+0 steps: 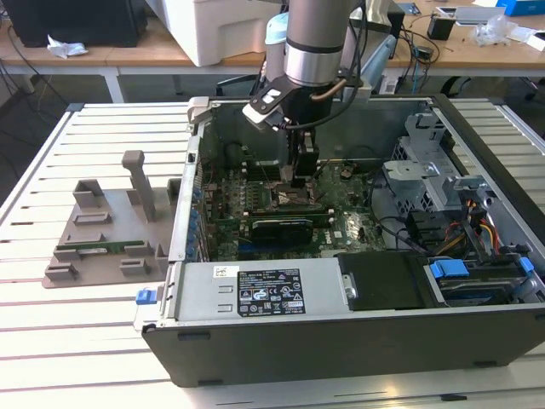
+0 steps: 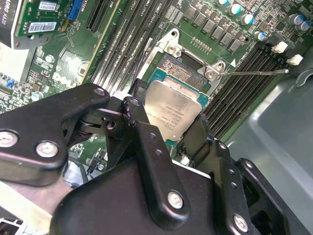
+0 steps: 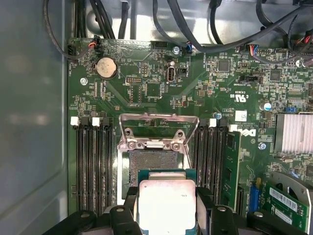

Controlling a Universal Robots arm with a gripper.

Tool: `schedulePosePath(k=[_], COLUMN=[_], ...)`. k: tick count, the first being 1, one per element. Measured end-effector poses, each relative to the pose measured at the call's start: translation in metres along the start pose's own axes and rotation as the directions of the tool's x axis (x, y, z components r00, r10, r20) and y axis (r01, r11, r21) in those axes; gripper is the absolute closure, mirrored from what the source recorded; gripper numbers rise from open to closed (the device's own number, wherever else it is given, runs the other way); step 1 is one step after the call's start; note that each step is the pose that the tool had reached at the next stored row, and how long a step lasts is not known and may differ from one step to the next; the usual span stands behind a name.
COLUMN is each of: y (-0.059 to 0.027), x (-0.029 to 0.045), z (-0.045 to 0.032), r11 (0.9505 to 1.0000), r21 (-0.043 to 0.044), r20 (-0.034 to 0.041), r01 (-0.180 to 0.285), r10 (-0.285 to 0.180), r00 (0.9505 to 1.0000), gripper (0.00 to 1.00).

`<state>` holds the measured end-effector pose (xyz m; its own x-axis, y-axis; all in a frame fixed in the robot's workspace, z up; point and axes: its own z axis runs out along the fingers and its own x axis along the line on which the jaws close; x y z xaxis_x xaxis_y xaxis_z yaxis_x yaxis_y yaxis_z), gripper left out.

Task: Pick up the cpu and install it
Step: 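Place the cpu into insertion slot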

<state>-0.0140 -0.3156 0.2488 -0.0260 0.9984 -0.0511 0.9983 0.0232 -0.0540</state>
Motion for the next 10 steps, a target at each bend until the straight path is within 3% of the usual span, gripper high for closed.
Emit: schedulePosePath(k=[10], y=[0.0002], x=[0.0002], z=[0.0044], r11=[1.0], r21=[0.0], r20=[0.0], r01=[0.0], r10=[0.0], r00=[1.0], gripper=[0.45])
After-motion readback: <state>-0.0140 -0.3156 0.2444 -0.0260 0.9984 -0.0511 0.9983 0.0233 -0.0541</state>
